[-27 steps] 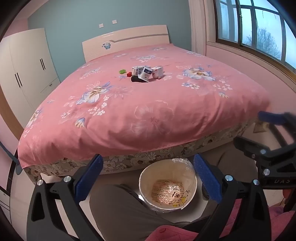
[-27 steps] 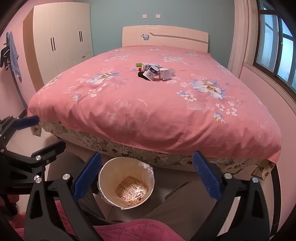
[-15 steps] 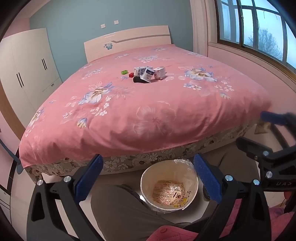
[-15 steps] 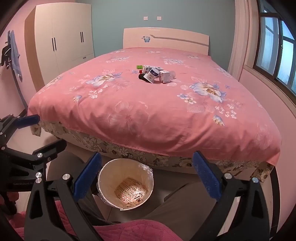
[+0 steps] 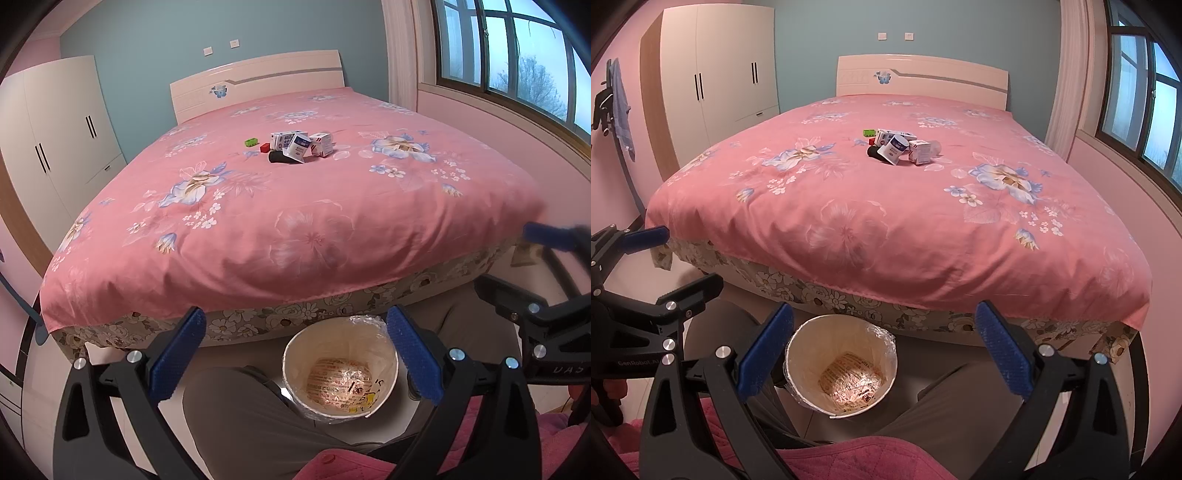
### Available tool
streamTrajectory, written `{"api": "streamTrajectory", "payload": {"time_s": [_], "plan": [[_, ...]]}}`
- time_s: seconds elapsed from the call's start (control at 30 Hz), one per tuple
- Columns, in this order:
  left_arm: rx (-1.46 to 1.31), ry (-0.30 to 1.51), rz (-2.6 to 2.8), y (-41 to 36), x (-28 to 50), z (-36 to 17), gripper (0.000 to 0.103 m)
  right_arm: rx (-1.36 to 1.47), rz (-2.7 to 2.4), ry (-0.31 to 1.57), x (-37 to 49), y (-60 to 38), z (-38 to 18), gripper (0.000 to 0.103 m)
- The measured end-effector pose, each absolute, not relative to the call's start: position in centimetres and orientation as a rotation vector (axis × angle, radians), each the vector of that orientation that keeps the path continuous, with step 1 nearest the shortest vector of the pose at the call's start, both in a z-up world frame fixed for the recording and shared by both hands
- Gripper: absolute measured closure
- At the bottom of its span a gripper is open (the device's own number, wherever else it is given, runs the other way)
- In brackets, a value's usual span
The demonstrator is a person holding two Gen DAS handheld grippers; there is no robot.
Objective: Collect trash
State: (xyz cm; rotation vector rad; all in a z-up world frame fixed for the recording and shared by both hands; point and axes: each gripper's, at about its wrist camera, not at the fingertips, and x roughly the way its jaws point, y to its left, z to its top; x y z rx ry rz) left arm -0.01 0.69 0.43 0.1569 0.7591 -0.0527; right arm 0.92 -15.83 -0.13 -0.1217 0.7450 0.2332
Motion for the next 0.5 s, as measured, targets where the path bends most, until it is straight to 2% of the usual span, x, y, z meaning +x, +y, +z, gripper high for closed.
{"api": "streamTrajectory", "payload": {"time_s": [0.5], "plan": [[0.159,0.759,-0.053,0.62,0.02,0.43,0.003,-0.123,0.233,0.744,0.88,-15.83,-0.15,0.007]]}}
